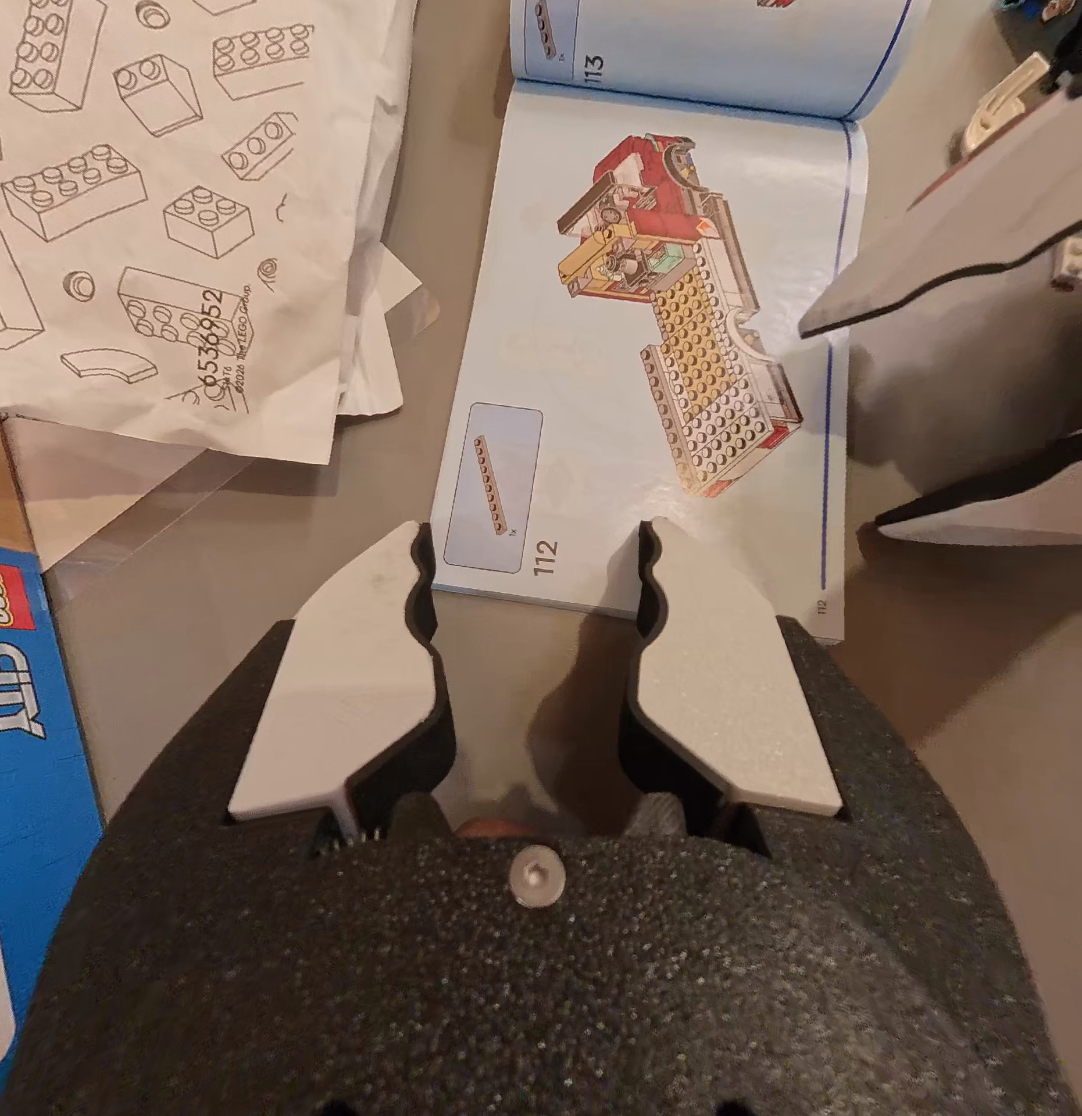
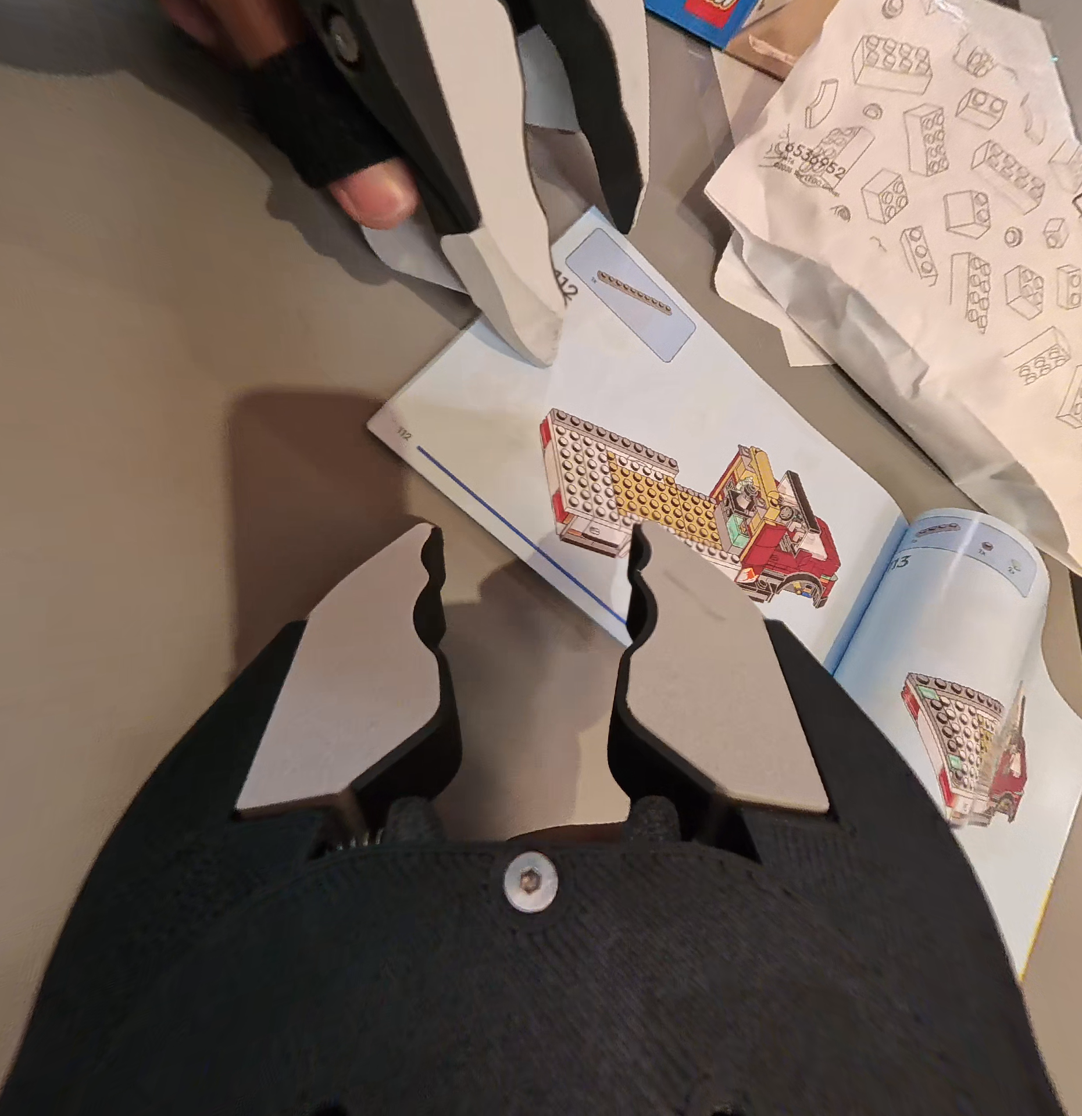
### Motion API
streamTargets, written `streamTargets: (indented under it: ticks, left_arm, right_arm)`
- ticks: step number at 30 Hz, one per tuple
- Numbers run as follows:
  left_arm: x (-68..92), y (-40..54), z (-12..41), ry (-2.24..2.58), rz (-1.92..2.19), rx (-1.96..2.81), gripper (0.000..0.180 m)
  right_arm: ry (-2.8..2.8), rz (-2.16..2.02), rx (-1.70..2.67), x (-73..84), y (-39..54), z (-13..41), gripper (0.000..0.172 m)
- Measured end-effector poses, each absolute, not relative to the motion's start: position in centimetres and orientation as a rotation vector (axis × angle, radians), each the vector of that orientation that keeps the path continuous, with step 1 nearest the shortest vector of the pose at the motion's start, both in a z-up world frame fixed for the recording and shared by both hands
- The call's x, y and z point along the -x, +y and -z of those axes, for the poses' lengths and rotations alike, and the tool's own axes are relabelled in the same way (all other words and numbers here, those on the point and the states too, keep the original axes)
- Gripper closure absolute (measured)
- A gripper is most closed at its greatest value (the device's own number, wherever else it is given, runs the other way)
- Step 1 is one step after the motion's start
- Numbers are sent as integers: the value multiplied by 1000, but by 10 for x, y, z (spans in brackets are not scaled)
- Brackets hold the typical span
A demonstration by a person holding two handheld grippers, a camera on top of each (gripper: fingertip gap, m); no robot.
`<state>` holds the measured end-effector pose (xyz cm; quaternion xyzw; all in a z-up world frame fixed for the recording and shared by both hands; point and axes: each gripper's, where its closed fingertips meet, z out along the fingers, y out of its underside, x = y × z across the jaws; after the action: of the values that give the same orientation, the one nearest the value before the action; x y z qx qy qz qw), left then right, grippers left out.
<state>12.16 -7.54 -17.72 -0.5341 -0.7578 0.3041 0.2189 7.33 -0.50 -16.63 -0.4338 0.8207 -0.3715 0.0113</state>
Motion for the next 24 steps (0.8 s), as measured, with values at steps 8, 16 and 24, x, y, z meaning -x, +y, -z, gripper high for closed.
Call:
streamTargets:
  ticks: [8, 16, 24]
  left_arm:
    - [-121, -74, 177, -2090, -847, 1488, 115]
    - [-121, -74, 177, -2089, -845, 1483, 115]
    - [-121, -74, 177, -2089, -844, 1482, 115]
  right_arm:
    - [2571, 1178, 1335, -72, -11, 168, 114]
    - [2568, 1176, 1286, -72, -14, 165, 117]
    - [2530, 1138, 1332, -81, -8, 169, 115]
